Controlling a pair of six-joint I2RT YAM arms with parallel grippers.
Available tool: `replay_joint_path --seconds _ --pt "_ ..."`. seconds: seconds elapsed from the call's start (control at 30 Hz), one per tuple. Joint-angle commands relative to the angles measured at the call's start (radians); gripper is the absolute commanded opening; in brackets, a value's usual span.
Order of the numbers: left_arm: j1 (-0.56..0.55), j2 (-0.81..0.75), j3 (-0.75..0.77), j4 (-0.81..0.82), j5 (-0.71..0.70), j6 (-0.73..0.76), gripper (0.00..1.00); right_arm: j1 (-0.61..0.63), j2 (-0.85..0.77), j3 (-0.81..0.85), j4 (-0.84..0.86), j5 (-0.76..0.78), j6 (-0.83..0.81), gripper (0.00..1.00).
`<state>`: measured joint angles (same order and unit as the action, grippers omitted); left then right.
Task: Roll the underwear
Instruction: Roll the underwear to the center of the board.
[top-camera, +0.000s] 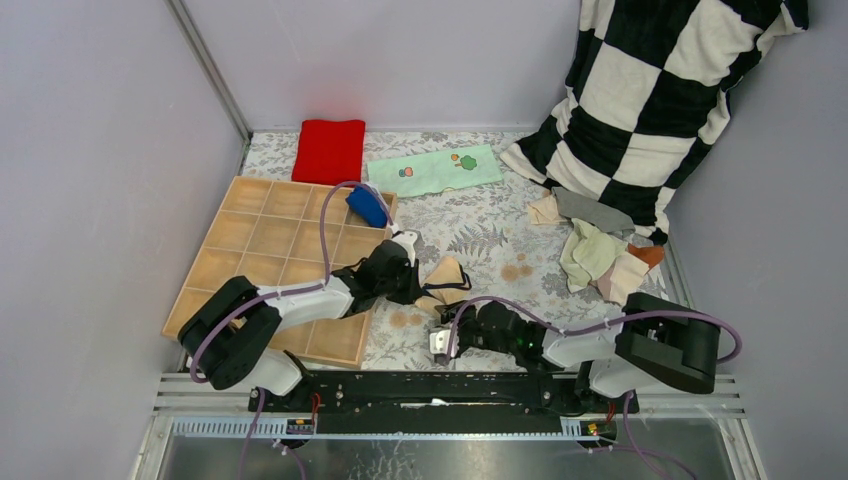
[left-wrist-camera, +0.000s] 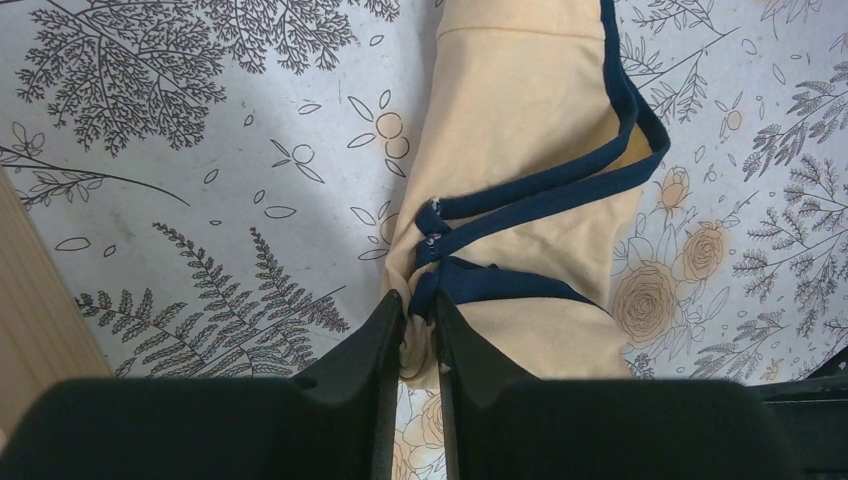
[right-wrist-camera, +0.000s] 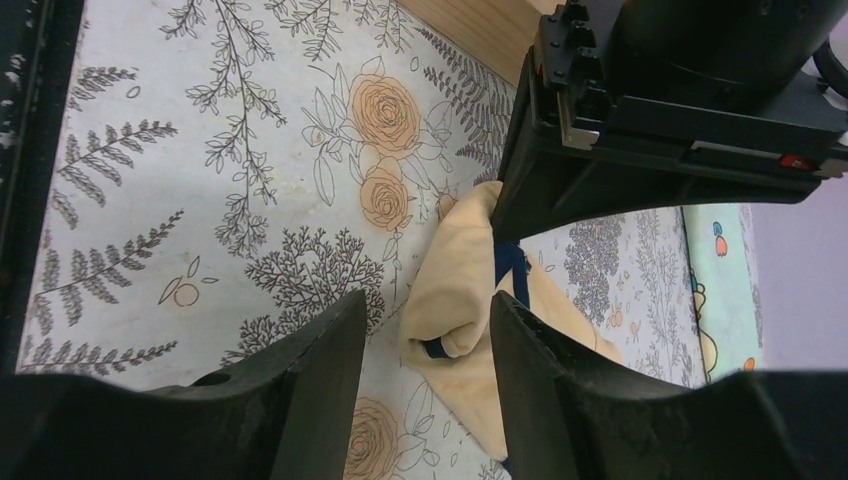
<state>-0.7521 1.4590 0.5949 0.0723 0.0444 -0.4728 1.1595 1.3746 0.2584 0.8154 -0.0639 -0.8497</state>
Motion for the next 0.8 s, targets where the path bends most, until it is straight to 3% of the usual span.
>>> replay_joint_path --seconds 0.0,0.23,0.47,0.77 --pt "-0.006 0.011 0.032 -0.025 0.004 0.015 0.22 0.009 0.055 0.047 0.062 0.040 -0.069 0.56" --pt "-0.005 0.014 0.039 -0.025 0.013 0.017 0.22 0.009 0.142 0.053 0.091 0.071 -0.104 0.53" --pt "-0.005 0.014 0.036 -0.020 0.024 0.019 0.22 0.009 0.206 0.051 0.182 0.174 -0.071 0.44" --pt "-0.005 -0.005 0.032 -0.012 0.032 0.010 0.25 0.009 0.285 0.008 0.335 0.223 0.050 0.10"
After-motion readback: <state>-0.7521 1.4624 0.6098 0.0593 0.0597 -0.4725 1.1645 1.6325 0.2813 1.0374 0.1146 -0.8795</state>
